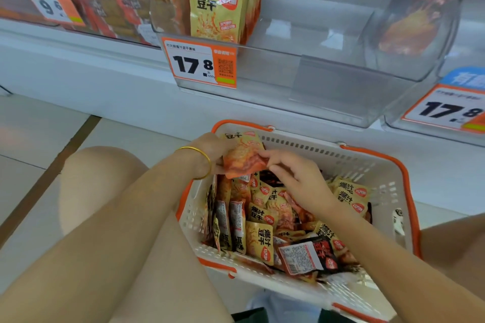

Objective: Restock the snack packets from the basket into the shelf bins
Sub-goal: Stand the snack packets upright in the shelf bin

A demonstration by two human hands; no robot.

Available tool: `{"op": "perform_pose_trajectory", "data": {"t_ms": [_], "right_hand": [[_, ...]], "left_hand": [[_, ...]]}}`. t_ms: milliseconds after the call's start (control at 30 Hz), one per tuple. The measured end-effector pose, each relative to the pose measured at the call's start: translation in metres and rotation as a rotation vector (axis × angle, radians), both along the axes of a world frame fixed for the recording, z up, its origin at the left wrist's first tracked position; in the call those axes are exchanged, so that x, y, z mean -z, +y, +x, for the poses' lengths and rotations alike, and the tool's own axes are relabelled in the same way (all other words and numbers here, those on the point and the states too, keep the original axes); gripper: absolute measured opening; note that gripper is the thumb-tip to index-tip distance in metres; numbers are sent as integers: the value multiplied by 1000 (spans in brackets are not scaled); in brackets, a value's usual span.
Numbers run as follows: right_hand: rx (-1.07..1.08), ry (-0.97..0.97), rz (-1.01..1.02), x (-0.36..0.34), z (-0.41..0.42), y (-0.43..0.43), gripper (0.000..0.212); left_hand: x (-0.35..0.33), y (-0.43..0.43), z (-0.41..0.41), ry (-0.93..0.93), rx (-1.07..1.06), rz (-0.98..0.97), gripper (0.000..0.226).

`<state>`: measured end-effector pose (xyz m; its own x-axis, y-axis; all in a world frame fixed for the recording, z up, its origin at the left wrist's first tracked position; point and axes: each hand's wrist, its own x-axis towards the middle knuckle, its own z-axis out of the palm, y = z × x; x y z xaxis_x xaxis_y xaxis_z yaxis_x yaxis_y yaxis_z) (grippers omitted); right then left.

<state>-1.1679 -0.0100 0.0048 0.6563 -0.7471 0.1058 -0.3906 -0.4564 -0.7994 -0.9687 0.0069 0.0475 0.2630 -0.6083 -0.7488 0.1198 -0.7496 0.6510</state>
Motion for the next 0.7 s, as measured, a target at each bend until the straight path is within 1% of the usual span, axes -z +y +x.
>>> {"op": "perform_pose_trajectory", "data": {"t_ms": [67, 100, 200, 233, 300, 333, 433, 500, 533, 567, 633, 700], "right_hand": [[5, -17, 37, 0, 0, 3, 10], [44, -57, 103, -1, 1, 5, 10], [223, -204, 349, -12, 8, 7, 16], [249, -240, 457, -16, 11, 5, 19], [220, -288, 705, -24, 15, 3, 20], [182, -284, 775, -28, 15, 2, 18], [91, -224, 796, -38, 16, 2, 17], [51, -242, 820, -53, 16, 0, 18], [21, -258, 843, -64, 15, -1, 21], [-14, -265, 866, -77, 14, -2, 27], [-83, -269, 908, -109, 11, -5, 34], [-118, -327, 893, -144, 10, -11, 29]], "left_hand": [[1, 2, 2, -17, 4, -37, 33], [0, 3, 3, -18, 17, -45, 31], [-5, 9, 4, -14, 121, -46, 23], [-7, 11, 4, -11, 167, -51, 22], [-13, 17, 3, -9, 257, -64, 19], [-16, 20, 3, -13, 300, -72, 19], [-34, 28, 3, -7, 399, -127, 20], [-53, 35, 4, -5, 456, -161, 11], [-65, 38, 5, -22, 481, -177, 7], [-76, 41, 6, -52, 487, -199, 13], [-100, 42, 10, -155, 421, -283, 26], [-122, 37, 14, -313, 258, -448, 29]]}}
